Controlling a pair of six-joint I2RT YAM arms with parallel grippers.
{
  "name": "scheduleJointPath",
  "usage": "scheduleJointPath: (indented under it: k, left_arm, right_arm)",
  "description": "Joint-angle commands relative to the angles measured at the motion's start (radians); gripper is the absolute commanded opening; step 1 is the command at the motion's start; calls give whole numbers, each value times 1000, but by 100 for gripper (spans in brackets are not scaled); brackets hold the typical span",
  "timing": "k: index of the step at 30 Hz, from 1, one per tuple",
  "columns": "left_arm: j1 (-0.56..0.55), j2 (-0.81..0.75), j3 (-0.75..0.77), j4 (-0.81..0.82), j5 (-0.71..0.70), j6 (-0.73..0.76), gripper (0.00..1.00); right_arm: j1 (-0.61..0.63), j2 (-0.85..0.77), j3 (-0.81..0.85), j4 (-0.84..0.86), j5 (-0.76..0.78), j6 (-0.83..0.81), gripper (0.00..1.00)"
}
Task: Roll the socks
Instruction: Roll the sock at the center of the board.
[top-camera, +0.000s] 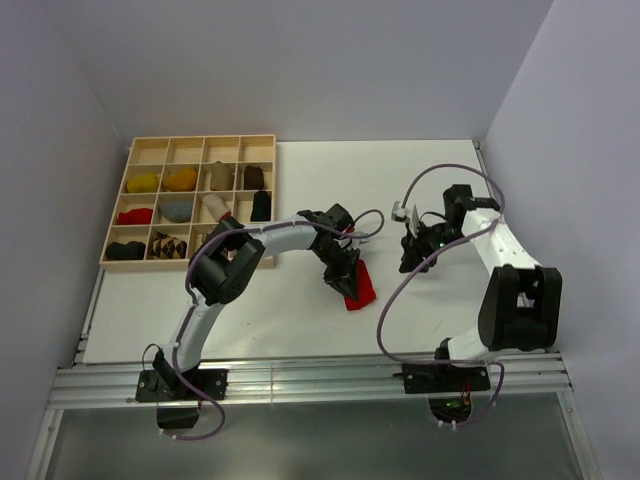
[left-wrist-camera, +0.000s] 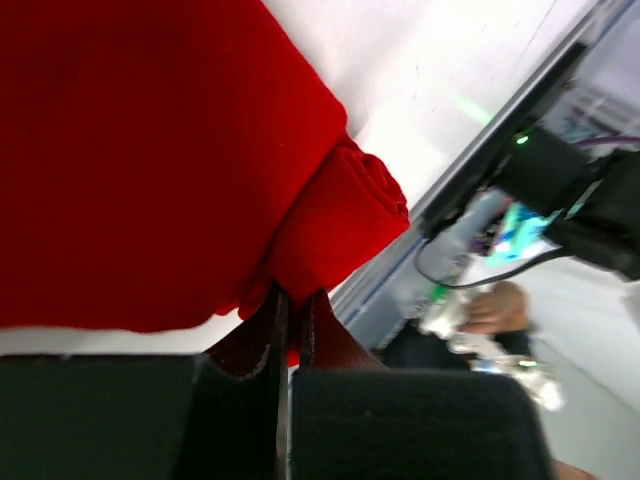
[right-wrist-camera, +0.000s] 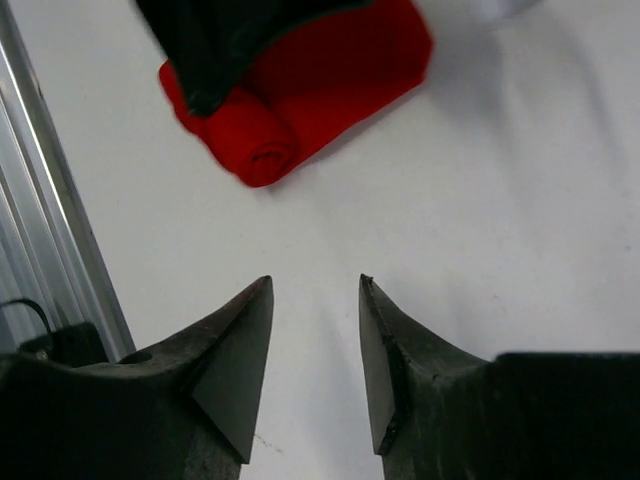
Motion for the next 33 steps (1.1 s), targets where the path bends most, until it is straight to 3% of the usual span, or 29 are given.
scheduleJointPath:
  k: [1,8,15,26,33]
  left_arm:
    - [21,38,37,48,60,-108,0]
    - [38,105,68,51,53,-152,0]
    - [64,160,121,-15,4,-104,0]
    - [90,217,149,-24,33,-47,1]
    - [94,240,166,-27,51,-46,6]
  right_arm:
    - [54,-102,-88,-1,43,-149,47]
    - [254,-209,-231,152,99,-161,59]
    - [375,-261,-305,357,181,-92,67]
    - [544,-271,-453,614,381,-97,68]
    - [590,-262,-512,739,468,-114,68]
